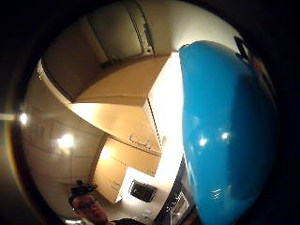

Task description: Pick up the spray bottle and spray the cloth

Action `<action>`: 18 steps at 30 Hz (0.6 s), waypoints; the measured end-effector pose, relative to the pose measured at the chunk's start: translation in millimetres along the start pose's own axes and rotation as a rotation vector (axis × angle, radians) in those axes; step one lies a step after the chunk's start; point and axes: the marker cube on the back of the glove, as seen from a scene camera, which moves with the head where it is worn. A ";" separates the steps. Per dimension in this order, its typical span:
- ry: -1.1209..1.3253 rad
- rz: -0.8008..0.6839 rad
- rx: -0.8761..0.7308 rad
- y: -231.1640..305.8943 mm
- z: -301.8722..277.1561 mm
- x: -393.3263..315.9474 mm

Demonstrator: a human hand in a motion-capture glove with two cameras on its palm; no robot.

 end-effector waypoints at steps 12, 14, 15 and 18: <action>-0.179 -0.005 -0.248 73.1 161.3 -97.9; -0.190 -0.018 -0.297 88.2 191.1 -115.4; -0.198 -0.025 -0.323 96.6 206.2 -124.3; -0.237 -0.048 -0.411 123.5 249.3 -149.7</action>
